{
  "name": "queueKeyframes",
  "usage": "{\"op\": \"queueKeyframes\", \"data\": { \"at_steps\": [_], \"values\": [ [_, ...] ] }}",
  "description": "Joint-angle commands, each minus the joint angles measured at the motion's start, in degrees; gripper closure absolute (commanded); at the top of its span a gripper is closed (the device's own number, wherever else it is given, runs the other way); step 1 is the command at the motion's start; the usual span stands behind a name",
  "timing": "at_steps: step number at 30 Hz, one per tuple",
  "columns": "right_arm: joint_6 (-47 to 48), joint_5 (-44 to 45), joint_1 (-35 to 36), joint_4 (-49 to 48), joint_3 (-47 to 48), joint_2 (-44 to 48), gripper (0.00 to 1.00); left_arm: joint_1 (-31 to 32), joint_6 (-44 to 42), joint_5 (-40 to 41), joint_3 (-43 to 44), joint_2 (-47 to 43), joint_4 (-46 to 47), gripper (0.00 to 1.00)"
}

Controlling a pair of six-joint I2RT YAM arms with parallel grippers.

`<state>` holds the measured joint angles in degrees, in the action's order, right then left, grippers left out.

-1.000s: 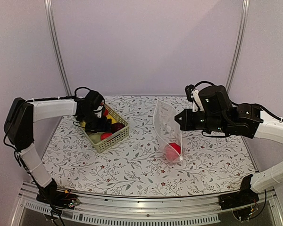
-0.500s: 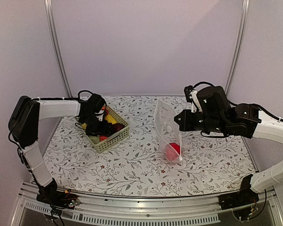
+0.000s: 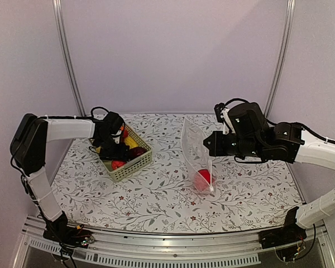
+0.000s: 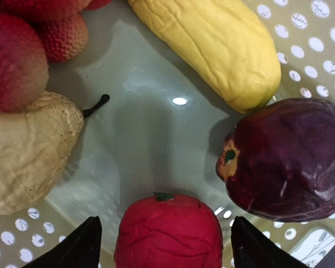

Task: Place the food in the zip-top bag and seal the zipper
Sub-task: Adjust the fake fruit in the bin, then pick up the fake fruit from the bin.

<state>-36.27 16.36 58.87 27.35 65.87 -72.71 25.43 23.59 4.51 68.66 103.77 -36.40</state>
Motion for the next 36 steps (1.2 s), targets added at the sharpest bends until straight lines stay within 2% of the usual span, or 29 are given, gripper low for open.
{"op": "queueKeyframes", "data": {
  "at_steps": [1,5,8,18,29,36],
  "values": [
    [-0.7,-0.5,0.3,-0.3,1.5,-0.8,1.0,-0.8,1.1,-1.8,-2.2,-1.1,0.6,0.17],
    [-0.8,-0.5,0.4,-0.3,1.2,-0.8,1.0,-0.7,1.1,-2.9,-2.7,-0.5,0.9,0.09],
    [-0.9,-0.4,0.3,-0.2,1.0,-0.8,1.0,-0.7,1.1,-2.8,-2.8,-0.3,0.8,0.09],
    [-0.9,0.0,0.3,-0.3,0.2,-0.1,1.0,-0.6,1.7,-1.5,-1.9,-0.3,0.4,0.32],
    [-0.9,0.0,0.3,-0.2,-0.2,0.7,1.0,-0.6,2.6,3.2,-3.5,-10.3,1.4,0.36],
    [-0.2,-0.1,0.3,1.0,0.5,1.4,1.0,-0.4,2.5,1.0,-6.5,-22.5,5.5,0.38]
  ]
}}
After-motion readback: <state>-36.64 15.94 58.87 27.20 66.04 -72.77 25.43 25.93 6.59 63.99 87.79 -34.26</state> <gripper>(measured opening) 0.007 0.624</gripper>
